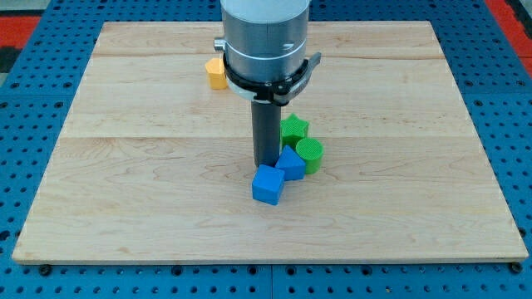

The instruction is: Slightly push the green blocks towards right to the blue blocks

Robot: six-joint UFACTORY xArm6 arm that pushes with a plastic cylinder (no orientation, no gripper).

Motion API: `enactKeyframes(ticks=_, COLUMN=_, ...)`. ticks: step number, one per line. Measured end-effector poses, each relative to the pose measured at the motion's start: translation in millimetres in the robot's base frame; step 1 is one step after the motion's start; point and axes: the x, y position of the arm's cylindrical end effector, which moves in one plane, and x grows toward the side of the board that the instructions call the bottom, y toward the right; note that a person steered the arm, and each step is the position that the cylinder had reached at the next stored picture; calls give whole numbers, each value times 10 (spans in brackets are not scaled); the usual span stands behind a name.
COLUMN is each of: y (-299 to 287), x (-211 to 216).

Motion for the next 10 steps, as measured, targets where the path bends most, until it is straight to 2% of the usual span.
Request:
enactKeyframes(ticks=2, y=-5, x=-302)
enactKeyframes(ticks=3, y=-209, x=-615)
enactKeyframes(ticks=4, y=193, x=-771)
enactKeyframes(ticks=6, y=628, x=-301)
enactKeyframes(ticks=7, y=709, x=-223)
enactKeyframes(ticks=10, y=1231, x=-550)
